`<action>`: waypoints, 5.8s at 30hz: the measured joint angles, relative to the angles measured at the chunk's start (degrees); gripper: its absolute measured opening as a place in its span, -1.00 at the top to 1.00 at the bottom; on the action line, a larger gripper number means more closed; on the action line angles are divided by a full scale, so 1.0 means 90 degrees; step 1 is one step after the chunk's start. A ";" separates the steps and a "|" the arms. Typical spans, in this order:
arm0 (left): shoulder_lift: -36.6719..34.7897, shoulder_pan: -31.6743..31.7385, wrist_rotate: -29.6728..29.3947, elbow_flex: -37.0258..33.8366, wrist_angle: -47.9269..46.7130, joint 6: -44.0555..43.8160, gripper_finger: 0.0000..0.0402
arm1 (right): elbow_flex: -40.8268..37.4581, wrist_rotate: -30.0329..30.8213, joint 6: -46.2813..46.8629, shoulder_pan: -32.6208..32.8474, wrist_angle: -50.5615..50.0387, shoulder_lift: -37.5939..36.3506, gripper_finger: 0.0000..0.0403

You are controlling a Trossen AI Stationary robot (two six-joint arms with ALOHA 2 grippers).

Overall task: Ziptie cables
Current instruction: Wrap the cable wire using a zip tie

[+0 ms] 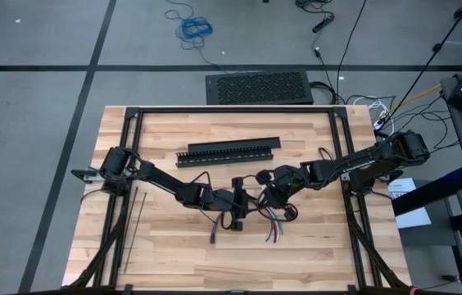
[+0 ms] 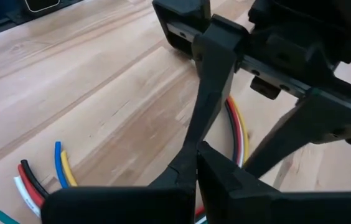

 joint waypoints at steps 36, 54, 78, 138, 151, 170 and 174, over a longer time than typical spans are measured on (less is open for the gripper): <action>-0.0005 0.0209 0.0497 0.0010 -0.0638 0.0025 0.95 | 0.0648 0.1110 -0.0271 -0.0172 -0.0798 -0.0535 1.00; 0.0568 0.0192 0.0699 0.0005 0.0174 -0.0013 0.95 | 0.1642 0.2444 -0.0251 -0.0333 -0.2241 -0.0865 1.00; 0.0600 0.0134 0.1091 -0.0015 0.0103 0.0203 0.96 | 0.2533 0.3365 0.1176 -0.1090 -0.3775 -0.1165 0.99; 0.0549 0.0170 0.1716 0.0015 0.0716 0.0318 0.96 | -0.0817 0.0872 0.1350 0.0517 0.1591 -0.0006 1.00; 0.0582 0.0163 0.2006 0.0015 0.0737 0.0320 0.96 | -0.0181 0.1483 0.0754 0.0559 0.0670 -0.0164 1.00; 0.0765 0.0324 0.2913 0.0008 0.0935 -0.0357 0.96 | -0.0041 0.2336 0.0587 0.0503 0.0803 -0.0185 1.00; 0.0737 0.0325 0.2099 -0.0004 0.0836 -0.0714 0.95 | -0.0014 0.2536 0.0614 0.0338 0.0373 -0.0211 1.00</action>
